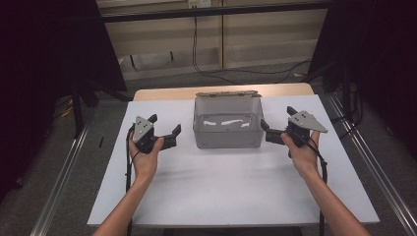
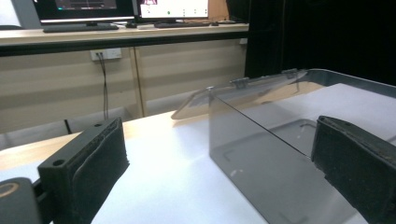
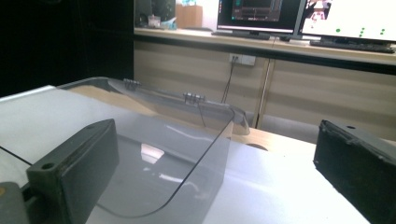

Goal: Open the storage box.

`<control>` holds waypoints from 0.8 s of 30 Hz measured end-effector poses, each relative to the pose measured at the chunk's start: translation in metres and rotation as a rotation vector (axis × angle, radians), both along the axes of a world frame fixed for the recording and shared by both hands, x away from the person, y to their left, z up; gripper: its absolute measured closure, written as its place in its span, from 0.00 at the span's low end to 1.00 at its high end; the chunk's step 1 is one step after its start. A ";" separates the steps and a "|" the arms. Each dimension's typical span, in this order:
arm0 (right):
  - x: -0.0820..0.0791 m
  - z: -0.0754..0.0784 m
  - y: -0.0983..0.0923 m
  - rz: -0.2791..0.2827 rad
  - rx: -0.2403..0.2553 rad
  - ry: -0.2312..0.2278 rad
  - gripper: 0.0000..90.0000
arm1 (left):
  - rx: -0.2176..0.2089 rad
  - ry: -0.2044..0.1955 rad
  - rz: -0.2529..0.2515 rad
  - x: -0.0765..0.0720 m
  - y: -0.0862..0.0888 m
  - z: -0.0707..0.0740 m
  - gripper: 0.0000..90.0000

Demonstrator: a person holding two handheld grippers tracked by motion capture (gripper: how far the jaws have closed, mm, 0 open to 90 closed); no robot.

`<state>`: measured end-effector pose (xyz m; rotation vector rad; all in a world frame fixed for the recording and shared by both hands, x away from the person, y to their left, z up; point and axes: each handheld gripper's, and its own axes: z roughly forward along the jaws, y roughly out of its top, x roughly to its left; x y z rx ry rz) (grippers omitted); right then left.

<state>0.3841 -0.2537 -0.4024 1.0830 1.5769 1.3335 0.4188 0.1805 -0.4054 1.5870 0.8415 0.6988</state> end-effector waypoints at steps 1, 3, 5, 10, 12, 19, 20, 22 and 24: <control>-0.001 0.000 0.000 0.001 0.004 -0.002 0.00 | 0.004 0.002 -0.004 -0.003 0.001 -0.001 0.04; -0.005 0.001 -0.001 0.010 0.016 -0.004 0.00 | -0.004 0.010 -0.012 -0.007 0.003 -0.003 0.04; -0.010 0.002 -0.001 0.013 0.030 -0.005 0.00 | -0.014 0.009 -0.009 -0.011 0.007 -0.004 0.04; -0.022 0.000 0.000 0.018 0.027 -0.001 0.00 | -0.024 0.015 0.004 -0.022 0.013 -0.006 0.04; -0.025 -0.001 -0.001 0.014 0.025 -0.002 0.00 | -0.033 0.017 0.015 -0.026 0.015 -0.007 0.04; -0.041 -0.006 -0.002 0.004 0.024 0.000 0.00 | -0.052 0.029 0.033 -0.043 0.023 -0.012 0.04; -0.043 -0.006 -0.003 0.001 0.021 -0.003 0.00 | -0.052 0.033 0.037 -0.046 0.024 -0.013 0.04; -0.048 -0.007 -0.004 -0.005 0.023 -0.006 0.00 | -0.046 0.030 0.035 -0.050 0.025 -0.013 0.04; -0.053 -0.008 -0.006 -0.007 0.031 -0.002 0.00 | -0.031 0.038 0.036 -0.054 0.025 -0.012 0.04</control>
